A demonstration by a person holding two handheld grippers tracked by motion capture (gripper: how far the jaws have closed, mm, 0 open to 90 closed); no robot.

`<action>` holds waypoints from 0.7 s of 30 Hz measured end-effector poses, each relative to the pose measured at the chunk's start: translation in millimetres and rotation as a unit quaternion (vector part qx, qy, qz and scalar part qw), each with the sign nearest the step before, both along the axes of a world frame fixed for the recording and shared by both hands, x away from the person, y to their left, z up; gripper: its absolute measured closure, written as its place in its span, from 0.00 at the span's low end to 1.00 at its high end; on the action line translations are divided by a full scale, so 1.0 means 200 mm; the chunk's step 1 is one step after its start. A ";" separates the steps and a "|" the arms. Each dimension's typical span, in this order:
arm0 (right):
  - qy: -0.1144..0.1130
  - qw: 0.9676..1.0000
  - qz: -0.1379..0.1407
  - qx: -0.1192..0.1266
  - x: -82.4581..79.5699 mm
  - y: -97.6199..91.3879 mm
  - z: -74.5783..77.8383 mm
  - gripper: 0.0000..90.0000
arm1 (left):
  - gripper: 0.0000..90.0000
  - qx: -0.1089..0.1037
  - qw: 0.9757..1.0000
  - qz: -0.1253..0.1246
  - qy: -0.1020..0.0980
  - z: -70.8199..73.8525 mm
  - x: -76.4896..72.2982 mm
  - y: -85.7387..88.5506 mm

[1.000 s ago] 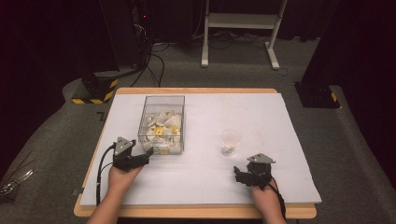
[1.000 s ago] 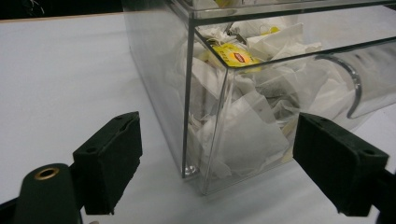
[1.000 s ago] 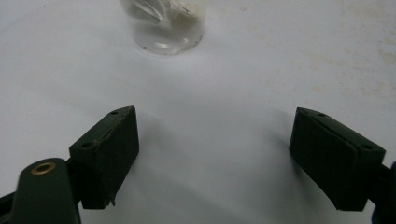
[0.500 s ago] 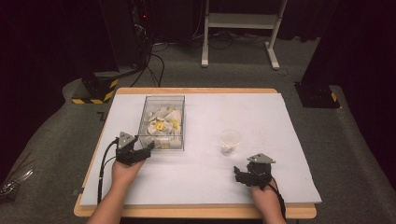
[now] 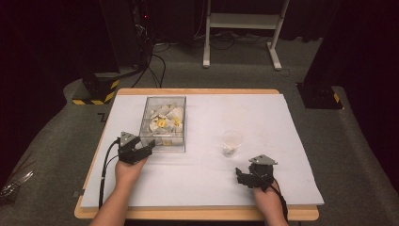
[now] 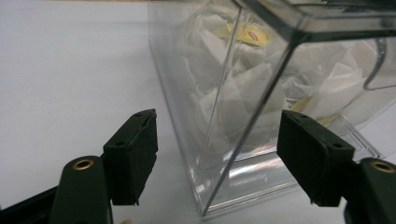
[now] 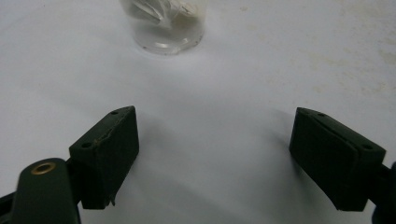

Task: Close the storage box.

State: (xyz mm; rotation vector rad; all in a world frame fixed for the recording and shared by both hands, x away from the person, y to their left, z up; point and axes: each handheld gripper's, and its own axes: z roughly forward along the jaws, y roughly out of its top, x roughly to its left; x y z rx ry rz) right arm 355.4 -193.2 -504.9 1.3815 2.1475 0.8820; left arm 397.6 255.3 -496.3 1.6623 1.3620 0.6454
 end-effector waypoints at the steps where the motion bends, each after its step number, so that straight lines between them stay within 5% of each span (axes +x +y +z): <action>1: 0.000 1.000 0.000 0.000 0.00 0.00 0.00 0.18 | 0.32 0.003 1.000 0.002 -0.003 0.00 0.00 0.00; 21: 0.000 1.000 0.000 0.000 0.00 0.00 0.00 0.18 | 0.29 0.015 0.999 -0.046 0.023 0.04 -0.23 0.13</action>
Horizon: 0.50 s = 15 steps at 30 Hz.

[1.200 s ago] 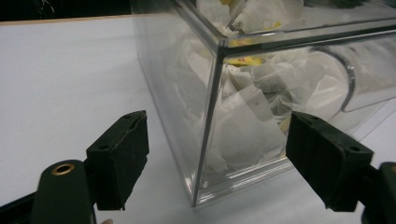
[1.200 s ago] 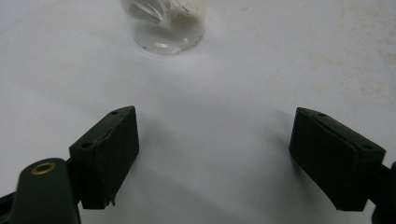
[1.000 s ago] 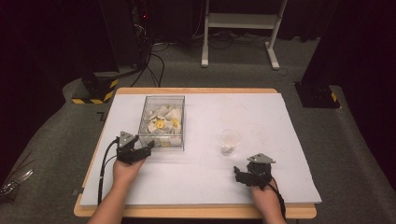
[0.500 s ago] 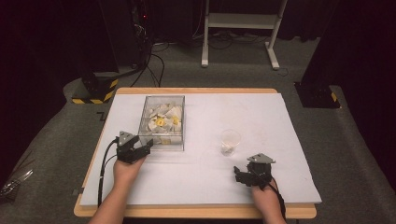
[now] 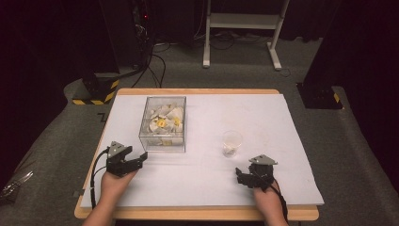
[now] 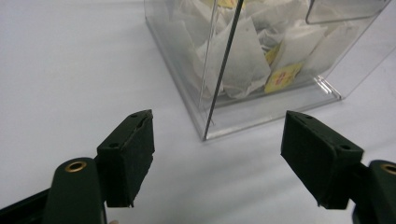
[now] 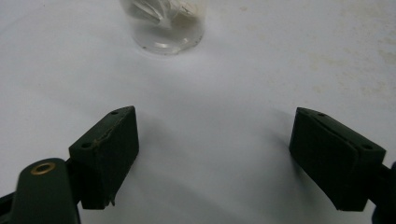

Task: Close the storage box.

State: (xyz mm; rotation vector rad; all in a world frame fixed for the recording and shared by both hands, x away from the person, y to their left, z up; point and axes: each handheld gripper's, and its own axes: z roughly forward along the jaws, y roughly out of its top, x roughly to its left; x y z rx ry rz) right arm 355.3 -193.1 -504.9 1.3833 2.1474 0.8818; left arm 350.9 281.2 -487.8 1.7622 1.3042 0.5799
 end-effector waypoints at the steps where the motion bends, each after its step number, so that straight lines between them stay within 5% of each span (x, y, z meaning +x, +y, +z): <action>1: 0.000 1.000 0.000 0.000 0.00 0.00 0.00 0.18 | 0.29 0.001 1.000 -0.002 0.002 0.00 -0.01 0.01; 5: 0.000 1.000 0.000 0.000 0.00 0.00 0.00 0.18 | 0.28 0.009 1.000 -0.011 0.022 -0.02 -0.06 0.04; 15: 0.000 1.000 -0.001 0.000 0.00 0.00 0.00 0.18 | 0.22 0.086 0.994 -0.015 0.060 -0.10 -0.20 0.08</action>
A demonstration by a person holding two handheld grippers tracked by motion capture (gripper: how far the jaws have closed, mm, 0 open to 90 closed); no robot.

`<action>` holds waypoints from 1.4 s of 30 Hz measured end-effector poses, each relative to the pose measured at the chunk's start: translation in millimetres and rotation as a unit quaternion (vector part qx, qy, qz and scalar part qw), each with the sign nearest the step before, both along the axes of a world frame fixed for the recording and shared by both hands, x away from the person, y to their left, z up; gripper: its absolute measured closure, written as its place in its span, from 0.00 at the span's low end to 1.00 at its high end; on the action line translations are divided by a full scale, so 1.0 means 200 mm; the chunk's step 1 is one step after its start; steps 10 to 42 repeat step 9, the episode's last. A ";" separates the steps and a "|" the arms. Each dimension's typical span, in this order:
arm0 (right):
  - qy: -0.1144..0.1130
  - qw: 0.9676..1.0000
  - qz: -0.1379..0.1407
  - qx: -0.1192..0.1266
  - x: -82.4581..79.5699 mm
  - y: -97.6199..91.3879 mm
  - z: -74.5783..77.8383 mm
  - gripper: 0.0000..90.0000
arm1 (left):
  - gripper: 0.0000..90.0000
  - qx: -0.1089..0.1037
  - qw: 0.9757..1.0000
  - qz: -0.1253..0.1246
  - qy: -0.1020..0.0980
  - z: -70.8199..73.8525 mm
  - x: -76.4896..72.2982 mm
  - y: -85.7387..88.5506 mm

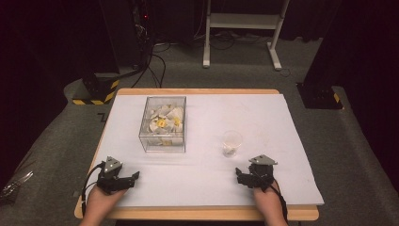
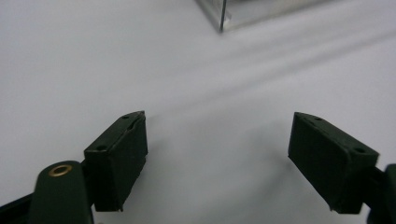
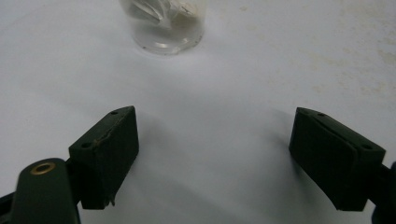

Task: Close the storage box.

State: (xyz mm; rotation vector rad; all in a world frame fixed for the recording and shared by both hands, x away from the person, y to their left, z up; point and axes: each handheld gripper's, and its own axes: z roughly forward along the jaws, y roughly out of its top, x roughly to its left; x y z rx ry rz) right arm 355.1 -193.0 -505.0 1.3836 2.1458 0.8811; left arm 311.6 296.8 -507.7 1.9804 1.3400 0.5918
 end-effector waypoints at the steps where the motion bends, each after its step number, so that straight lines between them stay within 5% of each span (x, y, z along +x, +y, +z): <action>1: 0.000 1.000 0.000 0.000 0.00 0.00 0.00 0.18 | 0.21 0.009 1.000 0.006 -0.004 0.00 -0.01 -0.01; 42: -0.003 1.000 -0.001 -0.003 0.00 0.00 0.00 0.17 | 0.20 0.005 1.000 0.007 -0.007 -0.01 -0.01 -0.01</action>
